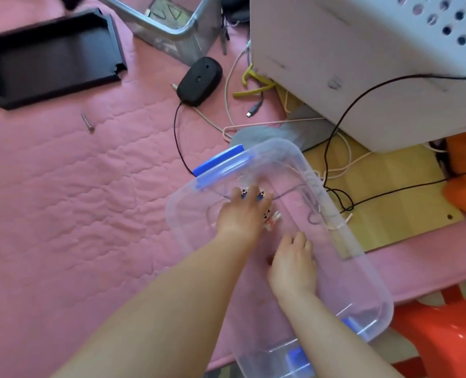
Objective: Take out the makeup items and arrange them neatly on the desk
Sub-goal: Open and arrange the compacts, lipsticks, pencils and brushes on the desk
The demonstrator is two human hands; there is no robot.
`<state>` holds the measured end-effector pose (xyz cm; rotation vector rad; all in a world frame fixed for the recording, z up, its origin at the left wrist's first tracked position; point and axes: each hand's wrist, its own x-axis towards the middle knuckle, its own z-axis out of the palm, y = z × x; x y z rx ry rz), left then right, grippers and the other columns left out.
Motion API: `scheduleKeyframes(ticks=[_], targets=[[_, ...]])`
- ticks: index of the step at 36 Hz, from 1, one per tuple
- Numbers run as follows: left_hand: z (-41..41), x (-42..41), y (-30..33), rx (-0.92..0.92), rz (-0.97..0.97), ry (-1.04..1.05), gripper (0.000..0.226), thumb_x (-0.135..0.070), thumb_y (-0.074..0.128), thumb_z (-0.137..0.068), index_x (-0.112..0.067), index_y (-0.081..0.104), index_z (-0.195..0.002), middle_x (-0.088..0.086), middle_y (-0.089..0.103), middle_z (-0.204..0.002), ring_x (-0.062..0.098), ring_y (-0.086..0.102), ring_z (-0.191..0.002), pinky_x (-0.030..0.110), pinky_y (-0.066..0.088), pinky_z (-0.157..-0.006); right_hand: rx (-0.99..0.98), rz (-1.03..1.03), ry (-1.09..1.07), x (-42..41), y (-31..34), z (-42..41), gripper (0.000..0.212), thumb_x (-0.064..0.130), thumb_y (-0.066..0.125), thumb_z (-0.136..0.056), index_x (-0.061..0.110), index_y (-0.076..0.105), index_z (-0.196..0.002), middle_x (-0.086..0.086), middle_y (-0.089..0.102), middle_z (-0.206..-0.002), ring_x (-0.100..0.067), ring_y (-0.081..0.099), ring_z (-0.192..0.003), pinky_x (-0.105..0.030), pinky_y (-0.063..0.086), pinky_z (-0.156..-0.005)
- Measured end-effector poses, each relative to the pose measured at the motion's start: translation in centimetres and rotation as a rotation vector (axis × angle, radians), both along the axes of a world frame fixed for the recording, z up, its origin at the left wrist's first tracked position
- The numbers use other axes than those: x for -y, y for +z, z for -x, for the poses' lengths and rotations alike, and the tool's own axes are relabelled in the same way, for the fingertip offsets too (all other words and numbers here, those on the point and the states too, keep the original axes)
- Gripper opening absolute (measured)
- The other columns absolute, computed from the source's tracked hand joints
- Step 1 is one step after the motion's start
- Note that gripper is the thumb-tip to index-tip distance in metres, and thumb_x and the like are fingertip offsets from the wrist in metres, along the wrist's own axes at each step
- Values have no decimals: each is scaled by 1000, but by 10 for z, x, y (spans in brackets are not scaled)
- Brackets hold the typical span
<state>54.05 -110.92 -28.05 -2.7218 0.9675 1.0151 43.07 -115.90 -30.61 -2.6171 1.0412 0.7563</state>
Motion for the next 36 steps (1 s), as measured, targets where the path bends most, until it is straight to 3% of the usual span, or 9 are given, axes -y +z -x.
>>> scheduleKeyframes(ticks=[4, 9, 12, 14, 16, 21, 26, 30, 36], targets=[[13, 2, -12, -42, -37, 68, 50, -12, 52, -91, -25, 32, -134, 9, 21, -141, 35, 22, -133, 33, 40, -71, -36, -102, 56, 9, -5, 3, 33, 13, 56, -83, 8, 47, -115, -10, 42, -121, -27, 40, -119, -33, 45, -92], [14, 2, -8, -94, -29, 117, 45, -9, 52, -90, -22, 37, -131, 11, 22, -139, 36, 22, -132, 36, 41, -72, -75, -220, 58, 13, 2, -1, 40, 27, 59, -80, 11, 45, -114, -8, 43, -120, -27, 39, -121, -34, 41, -96], [10, 1, 0, -124, -33, 129, 49, -12, 56, -88, -23, 38, -132, 10, 24, -138, 36, 28, -127, 39, 46, -81, -69, -274, 35, 20, 13, -3, 42, 32, 59, -78, 13, 47, -114, -6, 45, -121, -26, 39, -121, -36, 41, -96], [9, 1, 10, -116, -22, 137, 55, -13, 62, -84, -25, 39, -132, 10, 27, -136, 36, 36, -122, 39, 45, -78, -67, -300, 21, 24, 22, -4, 45, 35, 60, -77, 15, 49, -115, -6, 47, -120, -25, 39, -121, -36, 41, -96], [10, 1, 25, -100, 2, 147, 60, -18, 67, -78, -27, 39, -130, 9, 31, -132, 35, 42, -116, 38, 43, -74, -50, -326, 29, 25, 34, -4, 46, 36, 60, -76, 16, 50, -116, -5, 49, -118, -26, 40, -121, -35, 41, -97], [21, -6, 64, -99, 130, 200, 56, -25, 63, -79, -28, 38, -129, 8, 32, -125, 33, 41, -110, 42, 47, -86, 4, -372, 75, 17, 76, -6, 45, 34, 61, -73, 18, 52, -114, -1, 51, -116, -24, 41, -118, -37, 43, -94], [19, -31, 116, -83, 228, 293, 59, -26, 65, -75, -29, 40, -128, 3, 32, -125, 28, 38, -111, 32, 40, -71, 113, -341, 138, 19, 124, -10, 35, 26, 58, -73, 21, 55, -108, 5, 54, -114, -19, 42, -115, -30, 42, -92], [16, -78, 185, 36, 266, 384, 60, -21, 61, -76, -33, 38, -131, 1, 32, -127, 27, 39, -113, 30, 39, -72, 233, -297, 264, -8, 183, -23, 33, 29, 56, -76, 23, 57, -108, 6, 54, -115, -18, 44, -116, -28, 40, -92], [23, -171, 273, 106, 342, 610, 68, -26, 66, -73, -35, 37, -134, 2, 32, -126, 25, 38, -116, 36, 45, -91, 461, -262, 484, -83, 262, -51, 33, 22, 66, -68, 16, 63, -101, -3, 60, -102, -28, 53, -100, -36, 43, -83]])
